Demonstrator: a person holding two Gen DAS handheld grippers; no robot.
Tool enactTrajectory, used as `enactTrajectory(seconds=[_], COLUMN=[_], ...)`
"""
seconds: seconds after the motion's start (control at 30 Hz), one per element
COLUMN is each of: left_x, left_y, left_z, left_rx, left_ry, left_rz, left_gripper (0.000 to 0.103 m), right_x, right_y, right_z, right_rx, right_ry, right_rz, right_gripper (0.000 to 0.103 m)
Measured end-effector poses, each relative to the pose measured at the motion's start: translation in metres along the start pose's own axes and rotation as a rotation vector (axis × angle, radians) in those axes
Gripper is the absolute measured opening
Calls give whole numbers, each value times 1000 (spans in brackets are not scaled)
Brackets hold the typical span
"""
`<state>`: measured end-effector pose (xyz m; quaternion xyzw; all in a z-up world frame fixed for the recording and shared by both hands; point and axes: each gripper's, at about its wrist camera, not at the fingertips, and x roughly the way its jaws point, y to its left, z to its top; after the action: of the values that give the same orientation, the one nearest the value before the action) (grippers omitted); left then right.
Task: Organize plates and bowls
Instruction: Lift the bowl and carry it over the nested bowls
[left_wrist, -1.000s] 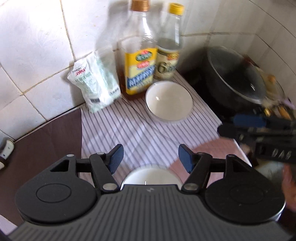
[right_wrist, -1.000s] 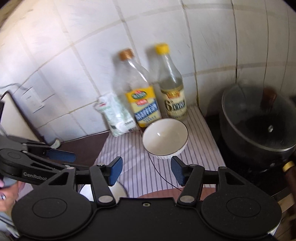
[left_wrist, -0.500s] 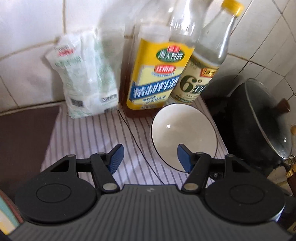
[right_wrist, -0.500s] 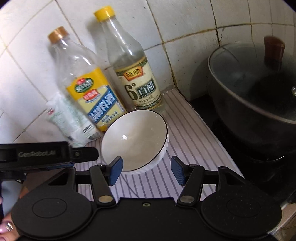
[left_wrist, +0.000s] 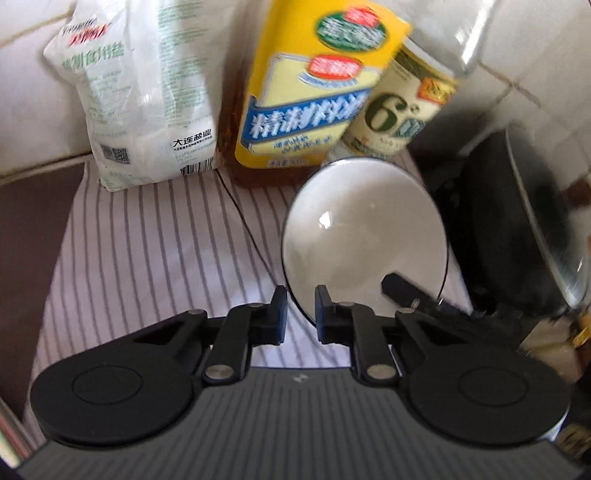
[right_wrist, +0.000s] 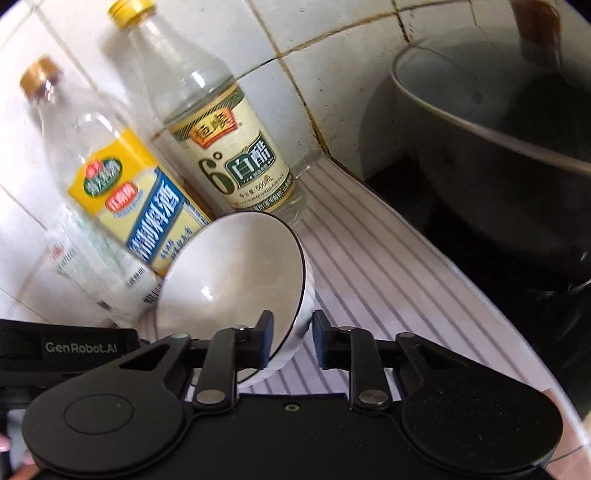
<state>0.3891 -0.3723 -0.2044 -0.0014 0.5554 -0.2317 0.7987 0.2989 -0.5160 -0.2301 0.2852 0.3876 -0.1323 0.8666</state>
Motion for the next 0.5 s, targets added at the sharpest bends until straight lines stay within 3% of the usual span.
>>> enactTrajectory(seconds=[0.2,0.37,0.5], left_x=[-13,-38,-59], left_y=[9,12,24], left_z=[-11,-17,-15], left_rx=[-18,-7,-50], left_ry=[33,88,95], left_rz=[-23,20,-16], left_gripper=[14,14,13], right_x=[-16,-31,-53], right_y=[2,14,26], right_z=[-2,-7,-9], right_rx=[70,101,111], right_ry=[37,84,81], right_rz=[-1,15,17], right_gripper=[17,17,17])
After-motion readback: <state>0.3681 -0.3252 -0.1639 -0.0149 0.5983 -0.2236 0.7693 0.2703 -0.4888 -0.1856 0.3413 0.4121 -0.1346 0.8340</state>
